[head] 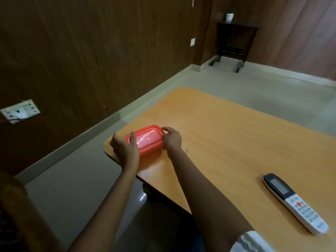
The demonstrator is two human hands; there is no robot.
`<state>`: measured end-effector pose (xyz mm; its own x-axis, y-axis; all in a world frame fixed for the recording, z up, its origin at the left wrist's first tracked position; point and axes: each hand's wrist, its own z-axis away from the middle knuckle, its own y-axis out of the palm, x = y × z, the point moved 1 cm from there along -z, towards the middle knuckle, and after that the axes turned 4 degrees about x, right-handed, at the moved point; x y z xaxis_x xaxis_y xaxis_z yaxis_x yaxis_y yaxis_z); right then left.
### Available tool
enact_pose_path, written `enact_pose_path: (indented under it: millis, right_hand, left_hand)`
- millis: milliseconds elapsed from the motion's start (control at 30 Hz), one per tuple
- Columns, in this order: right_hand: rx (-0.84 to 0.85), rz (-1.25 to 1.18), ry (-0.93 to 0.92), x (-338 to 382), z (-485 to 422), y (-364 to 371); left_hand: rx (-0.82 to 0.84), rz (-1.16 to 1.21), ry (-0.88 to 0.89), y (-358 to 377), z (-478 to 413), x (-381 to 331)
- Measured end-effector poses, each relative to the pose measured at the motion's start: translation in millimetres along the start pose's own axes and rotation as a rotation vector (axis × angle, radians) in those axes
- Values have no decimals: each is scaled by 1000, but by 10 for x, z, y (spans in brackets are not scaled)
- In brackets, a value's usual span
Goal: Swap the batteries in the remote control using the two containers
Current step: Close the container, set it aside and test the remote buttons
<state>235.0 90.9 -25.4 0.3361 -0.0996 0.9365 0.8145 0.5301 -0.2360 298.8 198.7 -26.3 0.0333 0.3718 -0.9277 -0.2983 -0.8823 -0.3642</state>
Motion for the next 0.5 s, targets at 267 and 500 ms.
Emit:
enact_pose_path:
  millis: [267,500]
  right_hand:
    - [220,120,-71,142,-220,495]
    - [413,186,-39,86,-280,575]
  left_hand:
    - [214,-603,297,-237,-161,420]
    - [271,-660,268,-373,-411,420]
